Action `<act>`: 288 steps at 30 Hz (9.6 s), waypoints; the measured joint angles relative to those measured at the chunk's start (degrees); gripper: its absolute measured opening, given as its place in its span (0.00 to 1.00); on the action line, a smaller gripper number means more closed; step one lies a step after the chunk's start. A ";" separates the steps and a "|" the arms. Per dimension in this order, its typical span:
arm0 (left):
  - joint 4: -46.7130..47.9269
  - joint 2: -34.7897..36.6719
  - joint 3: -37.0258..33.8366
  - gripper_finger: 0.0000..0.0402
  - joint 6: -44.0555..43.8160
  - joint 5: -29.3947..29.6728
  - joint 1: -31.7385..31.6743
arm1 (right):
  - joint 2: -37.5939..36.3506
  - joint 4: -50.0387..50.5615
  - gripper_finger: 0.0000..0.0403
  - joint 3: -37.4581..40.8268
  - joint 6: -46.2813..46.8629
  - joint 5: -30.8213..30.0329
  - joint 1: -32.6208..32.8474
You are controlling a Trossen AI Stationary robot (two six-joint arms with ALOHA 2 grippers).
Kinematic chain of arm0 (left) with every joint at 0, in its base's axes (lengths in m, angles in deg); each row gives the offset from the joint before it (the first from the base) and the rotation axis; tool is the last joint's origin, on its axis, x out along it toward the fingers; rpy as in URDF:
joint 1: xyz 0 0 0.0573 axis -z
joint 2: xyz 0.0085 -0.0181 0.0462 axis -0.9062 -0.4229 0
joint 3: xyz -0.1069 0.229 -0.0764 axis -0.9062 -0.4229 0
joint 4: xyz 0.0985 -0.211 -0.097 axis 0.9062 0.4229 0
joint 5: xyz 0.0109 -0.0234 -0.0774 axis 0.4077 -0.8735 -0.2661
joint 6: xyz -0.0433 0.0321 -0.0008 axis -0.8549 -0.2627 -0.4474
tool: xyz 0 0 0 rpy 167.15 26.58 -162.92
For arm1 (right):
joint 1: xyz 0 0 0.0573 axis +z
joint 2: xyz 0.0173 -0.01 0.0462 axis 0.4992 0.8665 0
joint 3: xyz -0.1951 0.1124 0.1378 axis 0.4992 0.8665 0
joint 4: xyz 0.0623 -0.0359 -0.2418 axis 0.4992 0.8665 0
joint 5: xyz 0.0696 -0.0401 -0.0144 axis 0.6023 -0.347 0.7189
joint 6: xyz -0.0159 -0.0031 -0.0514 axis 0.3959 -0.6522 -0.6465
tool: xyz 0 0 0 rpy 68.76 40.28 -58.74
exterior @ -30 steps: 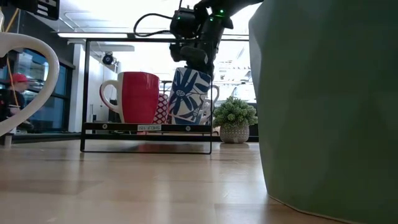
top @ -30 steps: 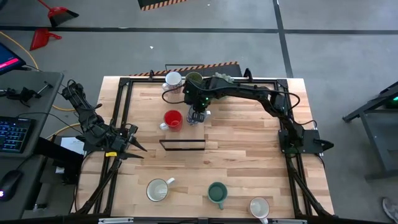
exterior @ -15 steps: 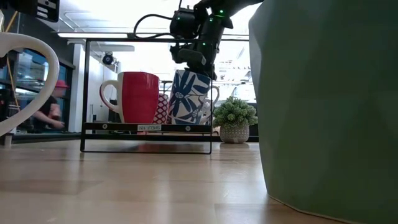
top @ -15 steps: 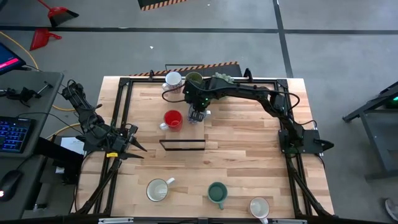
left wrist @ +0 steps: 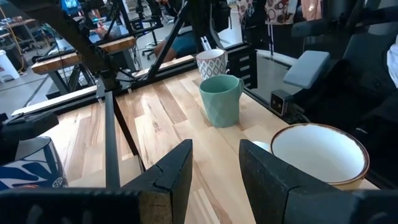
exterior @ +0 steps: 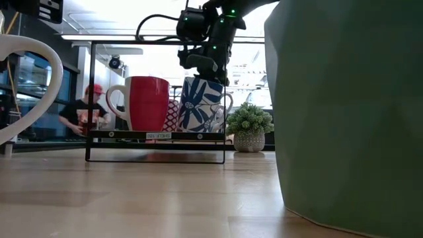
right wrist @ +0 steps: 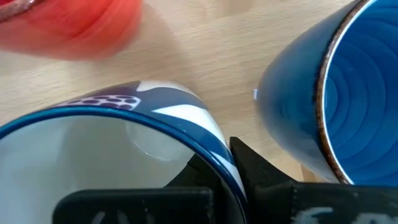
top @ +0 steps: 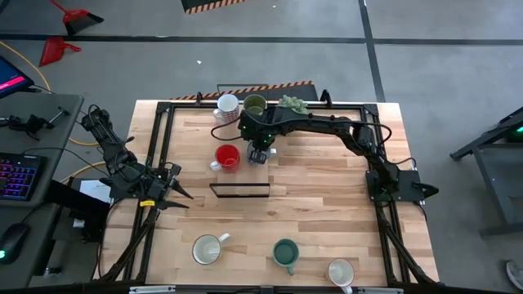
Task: Place coffee mugs
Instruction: Put the blue patterned mug on the shelf, then adjust the red mug on the shelf
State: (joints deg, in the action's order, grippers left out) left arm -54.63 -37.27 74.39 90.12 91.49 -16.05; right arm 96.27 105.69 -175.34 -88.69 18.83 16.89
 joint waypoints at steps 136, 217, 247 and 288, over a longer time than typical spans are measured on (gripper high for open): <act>6.93 -0.22 -0.02 0.30 -3.02 -0.02 -0.04 | 8.13 -13.23 0.07 -13.00 -11.60 16.69 6.41; 8.95 -0.22 -0.02 0.30 -7.54 -0.02 -0.02 | 9.18 -26.93 0.07 -12.98 -12.35 19.39 3.79; 8.95 -0.23 -0.02 0.30 -7.43 -0.02 -0.02 | 9.18 -26.90 0.07 -13.03 -11.53 19.87 3.36; 9.78 -0.22 -0.02 0.30 -7.45 -0.02 -0.04 | 10.19 -25.26 0.07 -13.05 -12.33 14.74 2.05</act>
State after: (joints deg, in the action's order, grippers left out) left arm -44.85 -37.49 74.36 82.67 91.47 -16.10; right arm 106.46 80.43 -188.39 -101.01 33.57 18.93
